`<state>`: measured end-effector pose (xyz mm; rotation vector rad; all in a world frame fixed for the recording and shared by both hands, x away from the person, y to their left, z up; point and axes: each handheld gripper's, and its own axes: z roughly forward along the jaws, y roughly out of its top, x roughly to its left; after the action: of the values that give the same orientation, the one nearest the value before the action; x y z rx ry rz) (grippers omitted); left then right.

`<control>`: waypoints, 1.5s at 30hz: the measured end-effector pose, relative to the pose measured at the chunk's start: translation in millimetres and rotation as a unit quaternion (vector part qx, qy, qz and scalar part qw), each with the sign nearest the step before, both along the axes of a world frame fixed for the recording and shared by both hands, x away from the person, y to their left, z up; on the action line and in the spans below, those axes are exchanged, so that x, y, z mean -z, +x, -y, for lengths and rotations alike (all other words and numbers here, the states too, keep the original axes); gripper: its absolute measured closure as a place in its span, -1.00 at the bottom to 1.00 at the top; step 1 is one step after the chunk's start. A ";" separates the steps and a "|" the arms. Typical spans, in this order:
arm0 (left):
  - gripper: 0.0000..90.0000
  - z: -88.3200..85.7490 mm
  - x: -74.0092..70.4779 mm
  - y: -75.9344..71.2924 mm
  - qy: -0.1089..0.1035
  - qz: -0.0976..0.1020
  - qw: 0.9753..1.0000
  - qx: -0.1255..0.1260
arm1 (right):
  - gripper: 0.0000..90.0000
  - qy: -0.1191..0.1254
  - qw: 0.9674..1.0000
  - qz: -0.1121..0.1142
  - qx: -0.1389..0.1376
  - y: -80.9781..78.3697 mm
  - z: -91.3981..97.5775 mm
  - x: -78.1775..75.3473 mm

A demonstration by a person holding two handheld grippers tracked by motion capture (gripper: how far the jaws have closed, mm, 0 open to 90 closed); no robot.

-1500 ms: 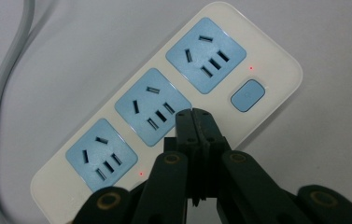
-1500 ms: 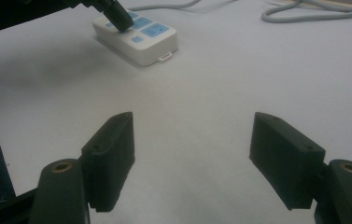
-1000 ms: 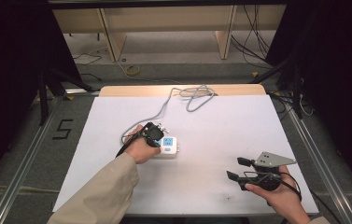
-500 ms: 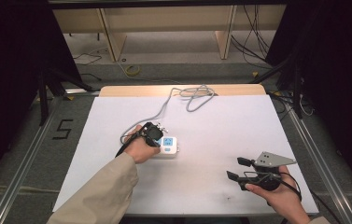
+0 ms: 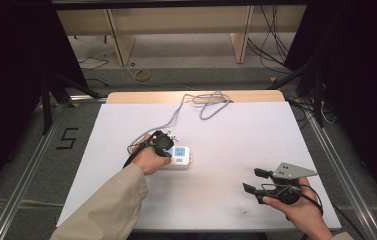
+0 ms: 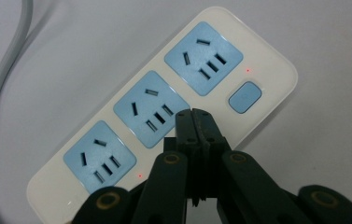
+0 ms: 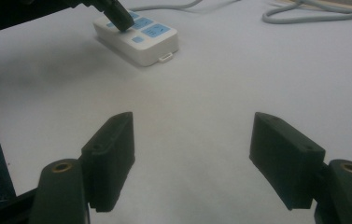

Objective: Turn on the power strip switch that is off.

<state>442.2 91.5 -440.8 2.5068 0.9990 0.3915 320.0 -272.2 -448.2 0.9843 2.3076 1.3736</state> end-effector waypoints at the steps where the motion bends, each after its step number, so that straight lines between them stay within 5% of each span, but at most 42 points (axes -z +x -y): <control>1: 1.00 -0.4 0.0 0.2 -0.001 0.000 1.000 0.001 | -0.30 0.000 1.000 0.000 0.000 0.0 -0.1 0.0; 9: 0.98 -6.4 -7.7 -0.1 -0.029 0.021 0.999 -0.014 | -0.31 0.000 1.000 0.000 0.000 0.1 0.1 0.0; 10: 0.83 -7.4 -8.6 -0.2 -0.032 0.020 0.999 -0.016 | -0.30 0.000 1.000 0.000 0.000 0.0 0.0 0.0; 20: 0.57 -13.0 -16.8 -3.1 -0.061 0.036 0.997 -0.024 | -0.31 0.001 1.000 0.000 0.001 -0.1 0.1 -0.1; 28: 0.02 -15.9 -20.3 -4.7 -0.083 0.078 0.993 -0.026 | -0.31 0.001 1.000 0.000 0.000 -0.4 0.2 -0.3; 34: -0.22 -16.8 -23.0 -9.6 -0.089 0.083 0.993 -0.002 | -0.31 0.001 1.000 0.000 0.002 -0.5 0.4 -0.5; 45: -0.38 -21.9 -29.2 -29.5 -0.107 0.086 0.990 0.041 | -0.31 0.000 1.000 0.000 0.001 -0.1 0.1 -0.1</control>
<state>412.7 113.4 -411.7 2.2702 0.8231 0.4410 319.9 -272.3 -448.1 0.9875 2.3058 1.3738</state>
